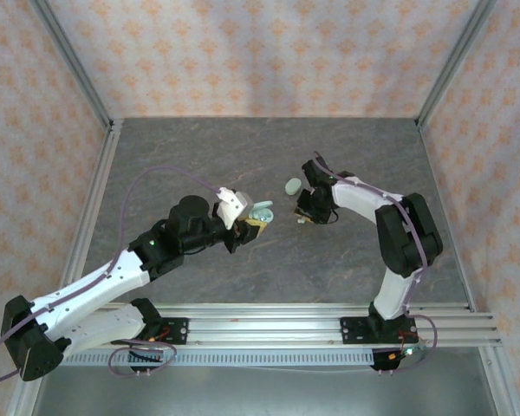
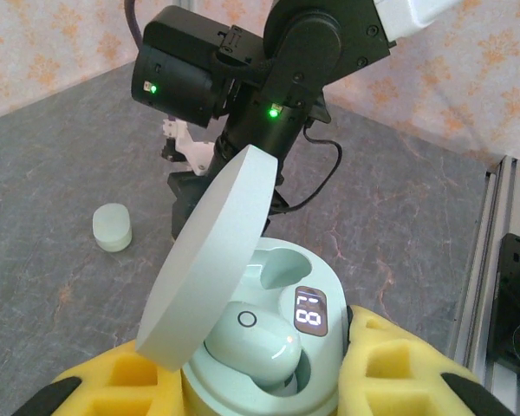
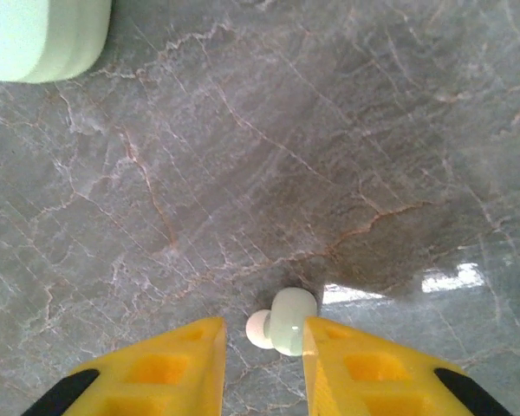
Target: Insert the wireless bluetooth earbuds into the charging case
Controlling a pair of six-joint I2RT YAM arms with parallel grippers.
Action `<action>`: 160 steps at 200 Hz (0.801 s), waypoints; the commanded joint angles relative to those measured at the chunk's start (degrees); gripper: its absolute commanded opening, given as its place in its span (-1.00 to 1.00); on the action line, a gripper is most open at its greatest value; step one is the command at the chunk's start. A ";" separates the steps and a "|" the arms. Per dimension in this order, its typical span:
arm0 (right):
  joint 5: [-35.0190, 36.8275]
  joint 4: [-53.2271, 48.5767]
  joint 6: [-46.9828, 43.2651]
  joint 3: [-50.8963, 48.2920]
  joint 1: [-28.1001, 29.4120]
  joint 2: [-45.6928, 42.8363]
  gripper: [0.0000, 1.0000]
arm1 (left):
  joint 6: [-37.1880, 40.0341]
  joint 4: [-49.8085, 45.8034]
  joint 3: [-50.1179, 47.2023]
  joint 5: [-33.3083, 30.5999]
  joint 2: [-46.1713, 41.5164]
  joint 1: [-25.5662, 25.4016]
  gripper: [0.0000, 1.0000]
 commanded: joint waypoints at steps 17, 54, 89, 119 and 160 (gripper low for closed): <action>3.14 -1.13 -0.76 1.81 -0.34 1.47 -0.40 | 1.64 -0.93 -0.17 -1.32 -1.54 0.00 -0.70; 3.11 -1.34 -0.74 0.90 -0.30 0.63 -0.40 | 1.74 -0.65 -0.52 -1.26 -1.76 0.22 -0.70; 2.17 -0.89 -1.31 0.20 -0.34 1.45 -0.34 | 1.58 -0.49 -0.48 -1.08 -1.32 0.22 -0.70; 1.10 0.14 -1.26 -0.32 -0.34 2.89 -0.34 | 1.64 -0.93 -0.27 -1.25 -1.49 0.31 -0.70; 1.15 0.25 -2.06 -0.51 -0.29 3.37 -0.40 | 1.60 -1.43 -0.15 -1.49 -1.67 0.28 -0.69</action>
